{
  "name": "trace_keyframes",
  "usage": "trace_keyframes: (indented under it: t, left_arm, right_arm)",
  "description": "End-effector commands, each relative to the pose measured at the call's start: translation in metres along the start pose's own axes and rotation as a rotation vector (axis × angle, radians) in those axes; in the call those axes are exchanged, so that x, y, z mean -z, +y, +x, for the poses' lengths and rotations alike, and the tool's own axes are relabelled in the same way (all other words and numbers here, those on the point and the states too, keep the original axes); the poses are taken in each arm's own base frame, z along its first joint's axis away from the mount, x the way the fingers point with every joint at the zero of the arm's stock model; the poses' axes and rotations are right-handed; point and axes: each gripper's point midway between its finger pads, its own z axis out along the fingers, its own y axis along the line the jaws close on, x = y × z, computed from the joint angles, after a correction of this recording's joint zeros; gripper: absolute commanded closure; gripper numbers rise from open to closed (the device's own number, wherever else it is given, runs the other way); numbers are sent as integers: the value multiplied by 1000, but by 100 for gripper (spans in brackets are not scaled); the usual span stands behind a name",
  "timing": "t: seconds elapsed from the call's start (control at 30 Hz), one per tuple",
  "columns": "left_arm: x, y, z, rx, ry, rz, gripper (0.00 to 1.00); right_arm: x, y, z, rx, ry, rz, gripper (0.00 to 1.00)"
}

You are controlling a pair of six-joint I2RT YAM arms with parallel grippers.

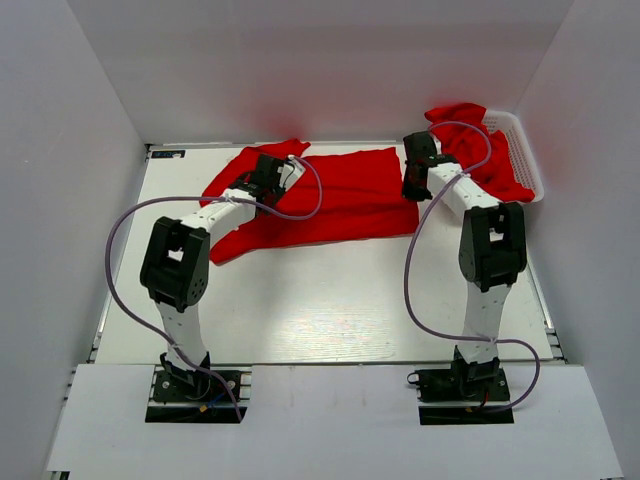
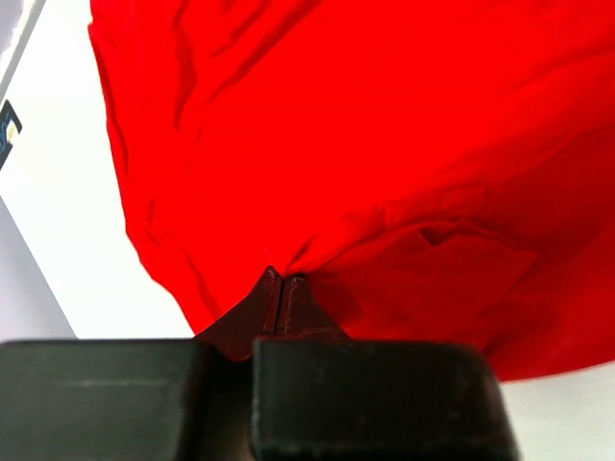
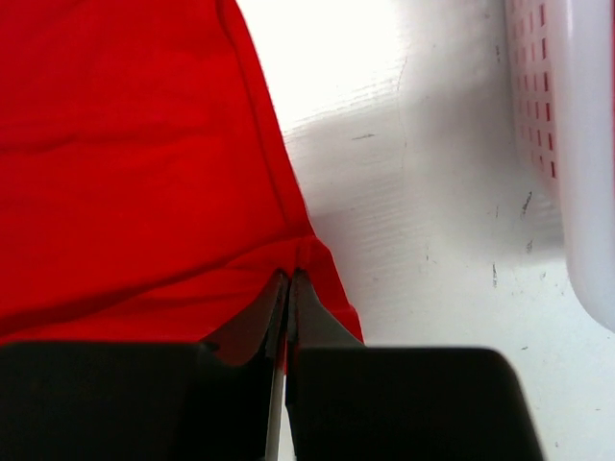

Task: Fold and stack the t-shirts
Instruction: Fold the flattened tshirt in 1/3 of the way

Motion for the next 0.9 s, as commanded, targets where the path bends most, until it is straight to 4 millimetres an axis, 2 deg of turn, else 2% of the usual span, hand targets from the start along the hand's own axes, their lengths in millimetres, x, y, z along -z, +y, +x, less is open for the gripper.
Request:
trace_keyframes:
  t: [0.0,0.1,0.23,0.33,0.37,0.4,0.43,0.5,0.53,0.57,0.6,0.63,0.67,0.7,0.73,0.77,0.8,0.87]
  left_arm:
    - [0,10,-31,0,-111,-13,100]
    - [-5,10,-38,8,-142,-17,100]
    - [-13,12,-37,16,-141,-24,100]
    - [-22,17,-26,33,-109,-35,100]
    - [-26,16,-22,30,-95,-38,100]
    - [-30,12,-19,39,-85,-32,100]
    - [-30,16,-20,43,-87,-53,100]
    - [-33,22,-20,69,-86,-72,100]
    - [-35,22,-23,95,-90,-72,100]
    - [-33,32,-29,120,-107,-89,92]
    - [-34,32,-29,117,-100,-86,67]
    - [-33,40,-33,139,-106,-95,42]
    - [-31,41,-35,150,-106,-94,23]
    - [-31,41,-32,156,-93,-98,0]
    - [-28,45,-38,174,-104,-102,0]
    - [-28,43,-35,170,-94,-97,0]
    - [-20,53,-36,190,-98,-116,0]
    - [-10,65,-38,208,-97,-158,0]
  right_arm:
    - [0,-4,-10,-5,-4,7,100]
    - [-4,-8,-10,-16,3,19,100]
    - [-14,-8,-9,-7,16,17,100]
    - [-22,3,-11,32,24,-36,100]
    - [-23,6,-16,30,15,-46,100]
    - [-29,7,-11,34,30,-49,100]
    - [-28,9,-18,30,16,-53,100]
    - [-36,8,-15,29,27,-49,100]
    - [-36,9,-20,34,13,-53,99]
    - [-36,11,-21,41,10,-55,95]
    - [-39,11,-24,46,5,-59,83]
    - [-37,15,-32,59,-12,-74,71]
    - [-38,17,-34,63,-11,-84,56]
    - [-35,18,-40,70,-19,-90,48]
    - [-30,21,-44,87,-20,-111,39]
    - [-25,21,-50,101,-31,-114,31]
    - [-22,21,-49,108,-23,-114,23]
    - [-4,26,-57,129,-46,-147,14]
